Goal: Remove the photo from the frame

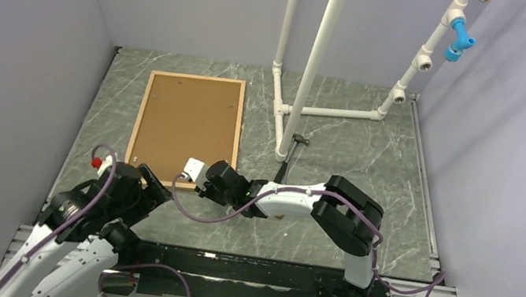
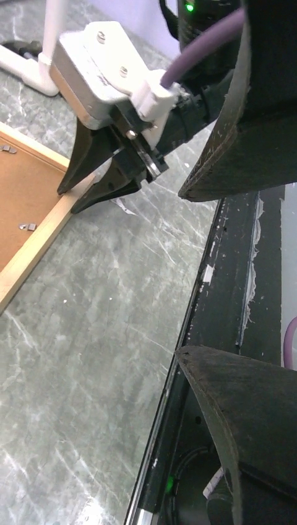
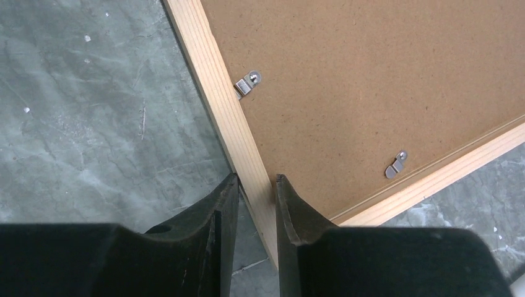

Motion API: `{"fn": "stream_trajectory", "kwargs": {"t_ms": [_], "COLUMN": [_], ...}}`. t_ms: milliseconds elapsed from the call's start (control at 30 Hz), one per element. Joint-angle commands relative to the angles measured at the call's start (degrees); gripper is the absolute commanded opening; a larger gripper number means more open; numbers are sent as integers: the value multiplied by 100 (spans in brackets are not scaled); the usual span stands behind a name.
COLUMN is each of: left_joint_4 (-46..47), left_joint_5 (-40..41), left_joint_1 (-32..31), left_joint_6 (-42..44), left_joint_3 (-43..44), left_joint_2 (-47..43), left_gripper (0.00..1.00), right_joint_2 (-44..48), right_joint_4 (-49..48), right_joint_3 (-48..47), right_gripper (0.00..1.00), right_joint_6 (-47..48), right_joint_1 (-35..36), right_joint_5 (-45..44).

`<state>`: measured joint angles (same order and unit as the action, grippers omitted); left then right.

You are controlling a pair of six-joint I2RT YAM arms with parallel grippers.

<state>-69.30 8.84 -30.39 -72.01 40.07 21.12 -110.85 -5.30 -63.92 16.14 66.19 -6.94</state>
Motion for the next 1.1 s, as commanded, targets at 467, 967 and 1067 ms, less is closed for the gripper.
{"fn": "stream_trajectory", "kwargs": {"t_ms": [467,967,1067], "left_joint_4": [1057,1771,1736], "left_joint_5": [-326,-989,-902], "left_joint_1": [1204,2626,2668], "left_joint_6": [1034,2090,2507], "left_joint_3": [5,-346,-210], "left_joint_2": [1102,1644,1795], "left_gripper": [98,97,97], "right_joint_2": [288,498,519], "right_joint_4": [-261,-333,63], "right_joint_3": [312,615,610], "right_gripper": [6,0,0], "right_joint_6": [-107,198,455], "right_joint_1": [25,22,-23], "right_joint_5": [1033,1577,2029]}}
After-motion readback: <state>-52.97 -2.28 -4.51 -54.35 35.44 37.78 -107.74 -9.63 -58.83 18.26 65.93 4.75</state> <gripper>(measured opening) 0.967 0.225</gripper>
